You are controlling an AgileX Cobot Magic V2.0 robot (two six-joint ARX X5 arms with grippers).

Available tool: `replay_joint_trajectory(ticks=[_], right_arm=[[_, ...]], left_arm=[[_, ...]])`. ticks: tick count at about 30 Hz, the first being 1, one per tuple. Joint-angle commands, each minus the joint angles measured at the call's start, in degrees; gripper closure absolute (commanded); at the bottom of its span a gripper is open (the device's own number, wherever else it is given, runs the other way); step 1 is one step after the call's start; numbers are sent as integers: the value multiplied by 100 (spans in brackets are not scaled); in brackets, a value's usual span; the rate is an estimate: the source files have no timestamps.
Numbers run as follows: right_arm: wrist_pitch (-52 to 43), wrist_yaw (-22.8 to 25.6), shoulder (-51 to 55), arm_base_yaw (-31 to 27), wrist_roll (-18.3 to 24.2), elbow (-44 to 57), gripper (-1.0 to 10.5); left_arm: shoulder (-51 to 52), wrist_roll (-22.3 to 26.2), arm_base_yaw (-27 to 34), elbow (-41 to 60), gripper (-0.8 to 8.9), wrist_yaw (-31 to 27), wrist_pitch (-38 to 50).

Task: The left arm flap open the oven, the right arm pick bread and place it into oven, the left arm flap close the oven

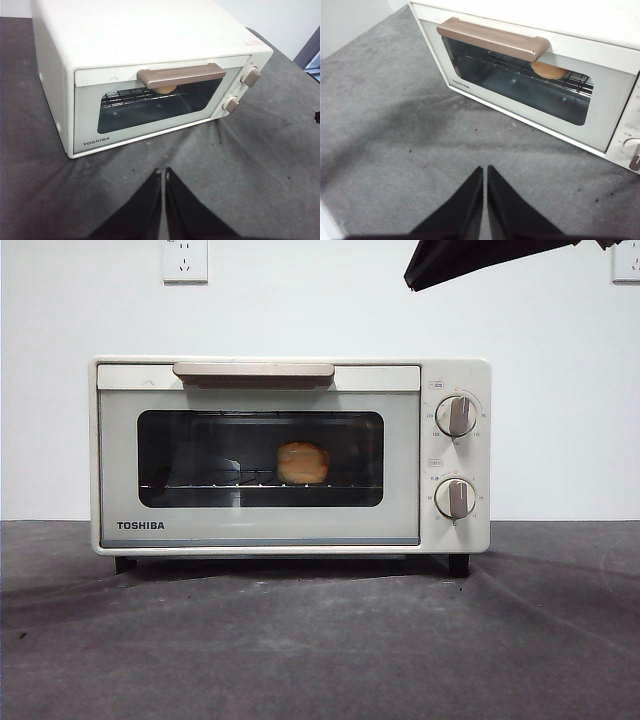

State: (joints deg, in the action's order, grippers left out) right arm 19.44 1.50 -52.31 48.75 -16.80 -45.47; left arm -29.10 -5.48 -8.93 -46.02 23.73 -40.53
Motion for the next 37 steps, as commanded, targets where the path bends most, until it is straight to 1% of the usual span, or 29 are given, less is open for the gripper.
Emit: replay_joint_trajectory(ticks=[1, 5, 6, 7, 10, 12, 15, 17, 19, 23, 28, 37], right_arm=[[-55, 7, -39, 63, -35, -35, 938], [-55, 7, -39, 63, -35, -35, 938], [-55, 7, -39, 63, -35, -35, 938], [-55, 7, -39, 63, -35, -35, 938], [-57, 7, -39, 63, -35, -35, 938], [-57, 7, -39, 63, -35, -35, 938], [-57, 7, -39, 61, -35, -35, 938], [-57, 7, -39, 63, -35, -35, 938], [-57, 4, -39, 63, -35, -35, 938], [-57, 7, -39, 61, -35, -35, 938], [-57, 7, -39, 61, -35, -35, 938], [-57, 7, -37, 63, -35, -35, 938]], left_arm=[[-4, 33, -20, -90, 794, -20, 68], [61, 70, -20, -90, 794, -20, 48], [136, 437, -4, -90, 794, -66, 105], [212, 662, 13, -85, 794, -83, 201], [476, 962, 133, 55, 794, -258, 903], [693, 1115, 232, 260, 794, -555, 1464], [1049, 1189, 385, 774, 794, -1207, 2330], [1281, 1189, 470, 1169, 794, -1580, 2754], [1528, 1191, 560, 1604, 794, -1829, 3047], [1934, 1196, 713, 2385, 794, -1886, 3298], [2356, 1211, 831, 3252, 794, -1888, 3283], [2721, 1228, 861, 4157, 794, -1888, 3270]])
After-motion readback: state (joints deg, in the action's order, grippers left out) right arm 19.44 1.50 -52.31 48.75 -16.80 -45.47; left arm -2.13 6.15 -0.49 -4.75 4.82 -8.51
